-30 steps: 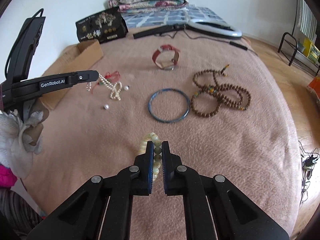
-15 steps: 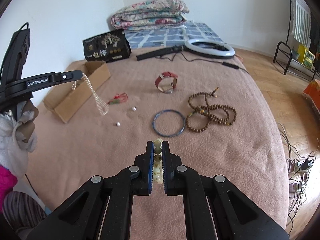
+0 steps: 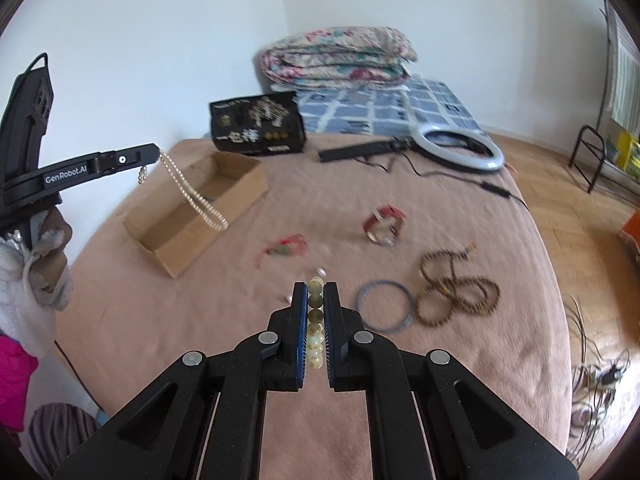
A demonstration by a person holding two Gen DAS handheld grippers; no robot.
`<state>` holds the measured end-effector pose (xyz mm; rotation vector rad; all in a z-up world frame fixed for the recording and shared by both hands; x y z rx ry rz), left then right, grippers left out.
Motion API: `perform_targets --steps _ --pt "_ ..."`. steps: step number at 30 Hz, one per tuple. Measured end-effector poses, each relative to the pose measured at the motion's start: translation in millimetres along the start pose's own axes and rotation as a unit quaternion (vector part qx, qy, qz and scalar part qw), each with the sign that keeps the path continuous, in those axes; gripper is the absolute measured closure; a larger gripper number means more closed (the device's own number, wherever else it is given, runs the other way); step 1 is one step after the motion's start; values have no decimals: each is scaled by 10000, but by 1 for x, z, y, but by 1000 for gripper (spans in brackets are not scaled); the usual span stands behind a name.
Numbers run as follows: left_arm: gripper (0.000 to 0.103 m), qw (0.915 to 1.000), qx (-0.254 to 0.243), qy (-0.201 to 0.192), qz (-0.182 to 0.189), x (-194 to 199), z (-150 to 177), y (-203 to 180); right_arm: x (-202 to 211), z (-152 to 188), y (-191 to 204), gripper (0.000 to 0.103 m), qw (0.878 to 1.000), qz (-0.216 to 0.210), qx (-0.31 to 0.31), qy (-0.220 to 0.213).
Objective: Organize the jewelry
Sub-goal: 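Carry the pearl necklace and cream bracelet over the cardboard box with both tools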
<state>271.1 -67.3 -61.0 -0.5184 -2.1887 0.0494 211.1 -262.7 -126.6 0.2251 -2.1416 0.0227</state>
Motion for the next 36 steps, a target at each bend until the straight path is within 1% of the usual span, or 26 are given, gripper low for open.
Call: perform_targets --steps 8,16,23,31,36 --pt "98 9992 221 -167 -283 23 -5 45 -4 -43 38 97 9988 -362 321 -127" --pt "98 9975 436 -235 -497 30 -9 86 -21 -83 80 97 9965 -475 657 -201" --pt "98 9959 564 -112 -697 18 -8 117 -56 -110 105 97 9955 -646 690 -105" --pt "98 9938 800 58 -774 -5 -2 151 -93 -123 129 97 9947 -734 726 30" --pt "98 9927 891 160 -800 -19 3 164 -111 -127 143 97 9932 -896 728 158"
Point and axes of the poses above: each gripper's, at about its wrist camera, not at the fingertips, and x roughly against the way its jaws point, y to its left, z to its underside, the point moved 4 cm from there along -x, roughly the way its jaws point, and after that the axes turned 13 degrees about y, right-handed, at the moved point
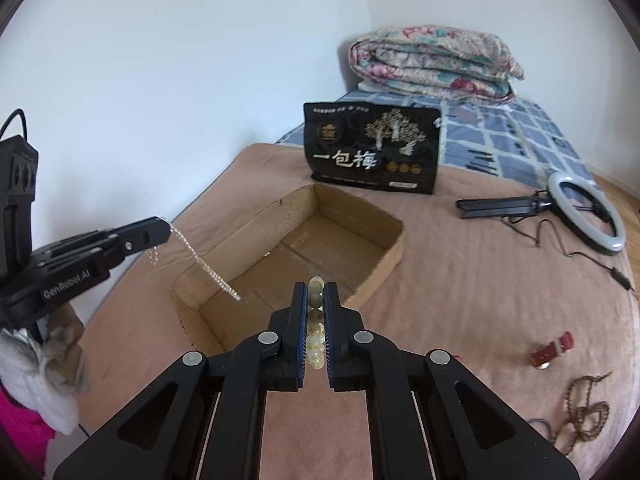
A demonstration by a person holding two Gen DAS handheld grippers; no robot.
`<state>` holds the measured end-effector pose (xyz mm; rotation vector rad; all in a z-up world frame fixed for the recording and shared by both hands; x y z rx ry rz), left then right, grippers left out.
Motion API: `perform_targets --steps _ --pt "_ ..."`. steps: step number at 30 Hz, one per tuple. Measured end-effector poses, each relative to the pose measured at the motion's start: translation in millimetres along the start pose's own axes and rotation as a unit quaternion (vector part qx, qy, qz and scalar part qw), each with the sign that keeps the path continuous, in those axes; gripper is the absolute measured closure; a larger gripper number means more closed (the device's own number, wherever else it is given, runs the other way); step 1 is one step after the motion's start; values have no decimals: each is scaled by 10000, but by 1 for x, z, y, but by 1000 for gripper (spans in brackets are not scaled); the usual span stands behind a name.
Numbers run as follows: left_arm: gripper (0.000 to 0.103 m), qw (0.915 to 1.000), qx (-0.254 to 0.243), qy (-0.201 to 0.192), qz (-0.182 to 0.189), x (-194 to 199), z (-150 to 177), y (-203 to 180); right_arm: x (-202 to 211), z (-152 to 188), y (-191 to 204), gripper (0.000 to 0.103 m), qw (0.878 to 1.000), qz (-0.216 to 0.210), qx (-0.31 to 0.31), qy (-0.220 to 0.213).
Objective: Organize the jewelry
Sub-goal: 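Carry the pearl necklace and cream bracelet over the cardboard box with both tools, then open both tools to drop the necklace and bracelet into the box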
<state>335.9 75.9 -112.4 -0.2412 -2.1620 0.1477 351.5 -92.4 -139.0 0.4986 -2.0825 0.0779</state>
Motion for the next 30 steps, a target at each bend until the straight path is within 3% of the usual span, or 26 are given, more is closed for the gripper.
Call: perform_targets --steps 12,23,24,26,27,28,30 --pt "98 9997 90 216 1 -28 10 12 -53 -8 8 97 9981 -430 -311 310" --pt "98 9992 102 391 38 -40 16 16 -80 -2 14 96 9969 -383 -252 636" --pt "98 9990 107 405 126 -41 17 16 -80 -1 14 92 9967 -391 -258 659" --pt "97 9988 137 449 139 -42 18 17 -79 0 12 59 9968 -355 -286 651" --pt "95 9987 150 476 110 -44 18 18 -78 1 11 51 9972 -324 -290 603" --pt "91 9986 164 492 74 -45 18 18 -74 1 10 45 9979 -279 -287 516" --pt "83 9986 205 493 15 -45 20 20 -70 1 10 45 9984 -229 -264 453"
Point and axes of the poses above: each gripper's, at about its wrist camera, not at the fingertips, and x roughly against the way its jaws point, y to its left, z to its underside, the point moved 4 cm from there along -x, roughly the way its jaws point, and after that the axes turned 13 degrees about y, right-handed, at the moved point
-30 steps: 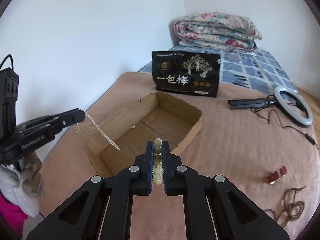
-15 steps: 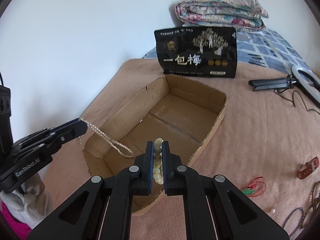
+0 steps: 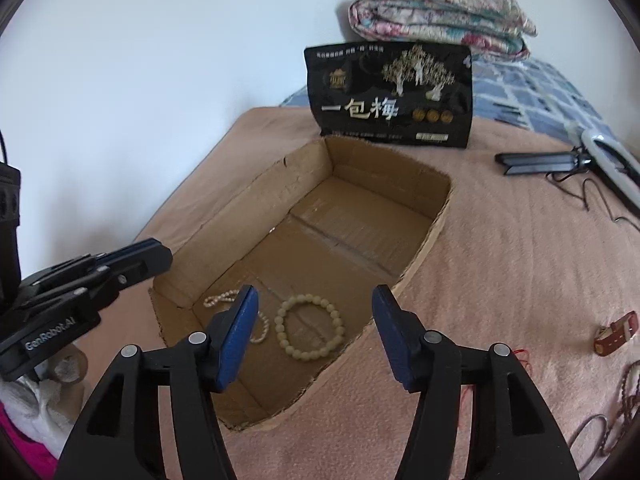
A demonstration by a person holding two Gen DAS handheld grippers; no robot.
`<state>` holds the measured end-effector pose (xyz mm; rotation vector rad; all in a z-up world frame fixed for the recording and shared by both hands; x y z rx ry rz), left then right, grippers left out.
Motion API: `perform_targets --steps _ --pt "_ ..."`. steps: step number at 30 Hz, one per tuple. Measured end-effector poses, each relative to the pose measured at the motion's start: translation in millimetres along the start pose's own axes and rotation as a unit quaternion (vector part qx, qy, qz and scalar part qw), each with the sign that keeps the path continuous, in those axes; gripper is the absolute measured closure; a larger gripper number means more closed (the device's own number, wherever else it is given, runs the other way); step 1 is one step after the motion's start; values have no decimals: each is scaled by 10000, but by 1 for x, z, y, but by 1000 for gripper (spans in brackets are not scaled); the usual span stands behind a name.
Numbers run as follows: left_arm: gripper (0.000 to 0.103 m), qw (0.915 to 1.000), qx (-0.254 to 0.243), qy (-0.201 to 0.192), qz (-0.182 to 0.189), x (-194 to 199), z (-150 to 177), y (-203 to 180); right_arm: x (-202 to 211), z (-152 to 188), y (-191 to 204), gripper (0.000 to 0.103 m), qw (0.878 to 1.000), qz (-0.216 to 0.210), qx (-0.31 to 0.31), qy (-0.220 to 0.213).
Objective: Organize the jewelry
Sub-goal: 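Open both tools to drop the necklace and bracelet into the box, then grasp a loose pearl with the left tool while the right tool grasps the blue bangle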
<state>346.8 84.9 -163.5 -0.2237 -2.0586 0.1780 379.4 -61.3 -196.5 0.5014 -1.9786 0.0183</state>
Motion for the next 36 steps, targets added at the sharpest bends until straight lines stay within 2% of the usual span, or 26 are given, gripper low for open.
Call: perform_targets --steps 11,20,22,24,26,30,32,36 --pt "83 9999 23 -61 -93 8 8 -1 18 2 -2 44 9996 245 73 -121" --pt "83 9995 -190 -261 -42 29 14 -27 51 15 -12 44 9975 570 116 -390" --pt "76 9988 -320 -359 -79 35 17 -38 58 19 -16 44 9965 682 165 -461" --pt "50 9979 -432 -460 -111 40 20 -50 68 25 -21 38 9948 833 243 -530" --pt "42 9968 -527 -586 -104 45 23 -62 77 33 -29 28 9933 944 283 -610" --pt "41 9957 -729 -577 18 46 28 -86 95 46 -52 27 9912 1126 155 -685" --pt "41 9948 -852 -550 93 44 31 -100 105 55 -67 22 9908 1155 -3 -701" --pt "41 9924 -1111 -494 200 39 39 -126 120 73 -95 22 9889 1276 -260 -718"
Point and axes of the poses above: each gripper's, at about its wrist camera, not at the fingertips, and x roughly against the way its jaws point, y to its left, z to its underside, the point moved 4 cm from there along -x, roughly the way its jaws point, and after that the axes turned 13 degrees about y, right-handed, at the moved point
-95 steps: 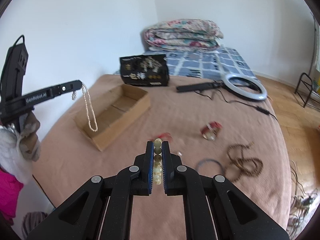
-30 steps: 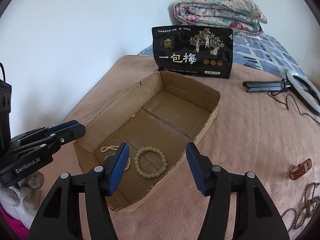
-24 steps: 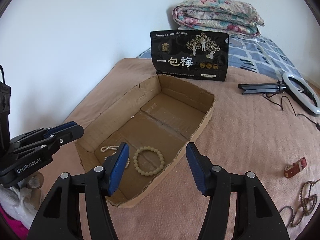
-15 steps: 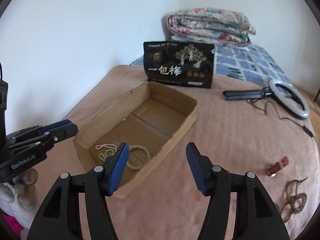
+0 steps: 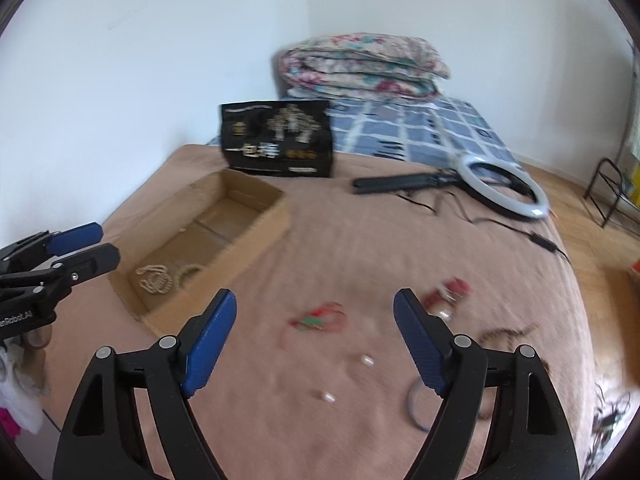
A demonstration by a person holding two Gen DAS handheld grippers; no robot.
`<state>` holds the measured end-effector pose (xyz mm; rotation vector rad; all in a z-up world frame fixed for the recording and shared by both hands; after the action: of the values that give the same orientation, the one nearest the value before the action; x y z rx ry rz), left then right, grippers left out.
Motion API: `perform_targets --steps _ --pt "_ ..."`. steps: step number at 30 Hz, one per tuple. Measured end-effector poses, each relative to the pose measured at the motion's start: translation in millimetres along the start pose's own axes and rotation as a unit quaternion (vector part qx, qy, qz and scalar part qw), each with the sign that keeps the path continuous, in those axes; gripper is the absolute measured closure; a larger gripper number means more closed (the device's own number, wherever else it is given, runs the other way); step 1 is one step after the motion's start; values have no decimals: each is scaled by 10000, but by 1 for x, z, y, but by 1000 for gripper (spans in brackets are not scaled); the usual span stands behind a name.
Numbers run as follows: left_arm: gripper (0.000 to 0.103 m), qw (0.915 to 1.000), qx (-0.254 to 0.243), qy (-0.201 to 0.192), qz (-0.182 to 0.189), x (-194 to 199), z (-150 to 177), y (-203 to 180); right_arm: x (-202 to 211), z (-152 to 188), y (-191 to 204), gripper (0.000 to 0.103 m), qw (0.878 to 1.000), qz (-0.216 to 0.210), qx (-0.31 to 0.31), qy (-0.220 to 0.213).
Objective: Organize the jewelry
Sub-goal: 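Grasp a loose pearl with the left tool while the right tool grasps the blue bangle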
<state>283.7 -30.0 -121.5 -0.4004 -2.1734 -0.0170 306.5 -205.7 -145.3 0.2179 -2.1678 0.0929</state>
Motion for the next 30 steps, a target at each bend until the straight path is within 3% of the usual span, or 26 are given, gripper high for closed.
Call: perform_targets --steps 7,17,20,23,26,30 --pt "41 9989 -320 170 299 -20 6 -41 11 39 -53 22 9988 306 -365 78" --pt "41 9930 -724 680 638 -61 28 -91 11 97 -109 22 9952 328 -886 246" --pt "51 9903 -813 846 750 -75 35 -103 6 111 -118 22 9943 217 -981 352" --pt "53 9870 -849 1050 872 -90 41 -112 -1 119 -120 22 9941 81 -995 434" --pt "63 9833 -899 1241 983 -104 46 -118 -9 124 -120 22 9942 -71 -954 486" --pt "70 9800 -974 1382 1051 -119 52 -125 -24 128 -118 22 9935 -284 -891 644"
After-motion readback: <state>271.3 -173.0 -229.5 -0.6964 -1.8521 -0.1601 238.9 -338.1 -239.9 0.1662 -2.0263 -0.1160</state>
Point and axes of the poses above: each gripper's, at about its wrist camera, not at the fingertips, and x roughly against the way its jaws point, y to its left, z to its underside, the point moved 4 cm from there along -x, roughly the way its jaws point, and after that the axes turned 13 degrees about y, right-handed, at the moved point
